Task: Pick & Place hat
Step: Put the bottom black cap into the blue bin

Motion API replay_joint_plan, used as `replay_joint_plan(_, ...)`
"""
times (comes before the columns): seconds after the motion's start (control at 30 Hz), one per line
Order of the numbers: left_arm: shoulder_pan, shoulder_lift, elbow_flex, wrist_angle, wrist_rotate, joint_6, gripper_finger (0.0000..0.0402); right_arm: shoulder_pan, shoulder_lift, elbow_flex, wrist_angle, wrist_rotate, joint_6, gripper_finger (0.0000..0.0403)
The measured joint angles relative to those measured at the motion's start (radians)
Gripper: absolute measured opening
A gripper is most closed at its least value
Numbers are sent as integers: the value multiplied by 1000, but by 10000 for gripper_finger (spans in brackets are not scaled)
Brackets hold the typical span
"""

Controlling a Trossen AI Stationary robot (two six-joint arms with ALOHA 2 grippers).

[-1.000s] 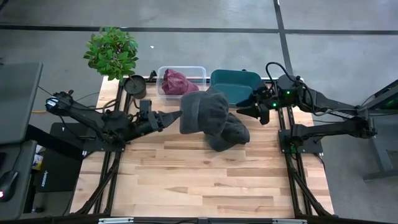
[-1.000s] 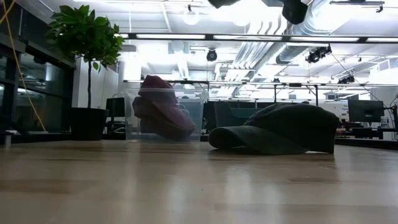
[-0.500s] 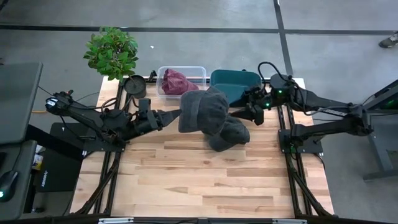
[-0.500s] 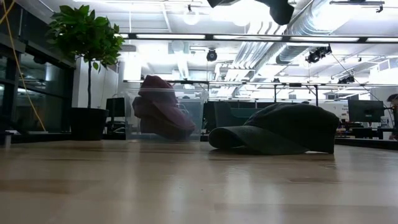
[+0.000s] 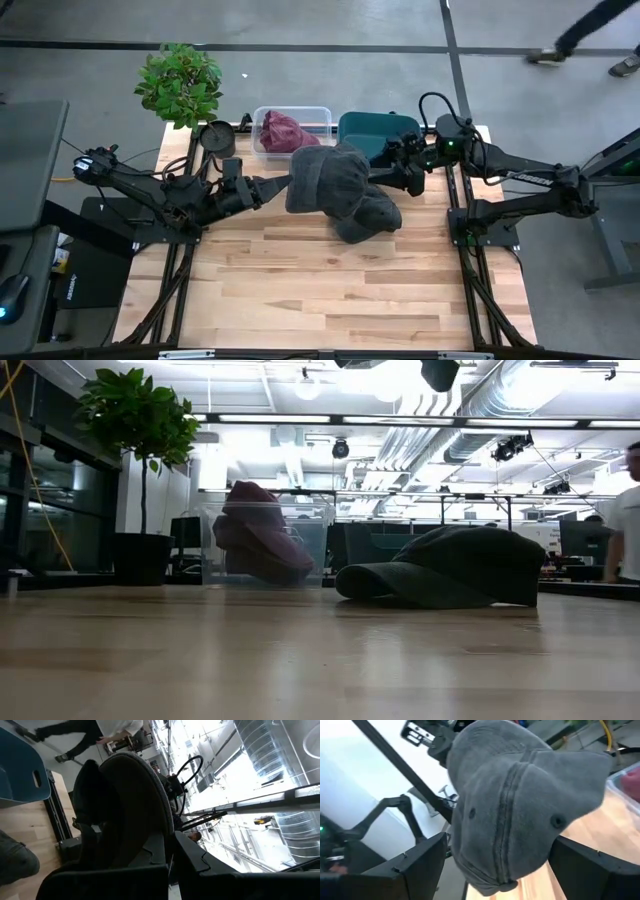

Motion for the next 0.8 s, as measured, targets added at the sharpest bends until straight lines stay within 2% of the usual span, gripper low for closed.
replay_joint_plan(0.23, 0, 0, 0, 11, -4, 1, 0, 13, 51, 0, 66, -17, 27, 326)
replay_joint_plan(0.43, 0, 0, 0, 13, -7, 3, 0, 15, 111, 0, 237, -103, 102, 326)
replay_joint_plan(0.57, 0, 0, 0, 13, -18, 3, 0, 20, 127, 0, 279, -137, 120, 323)
replay_joint_plan(0.8, 0, 0, 0, 14, -22, 6, 0, 20, 129, 0, 282, -136, 120, 289)
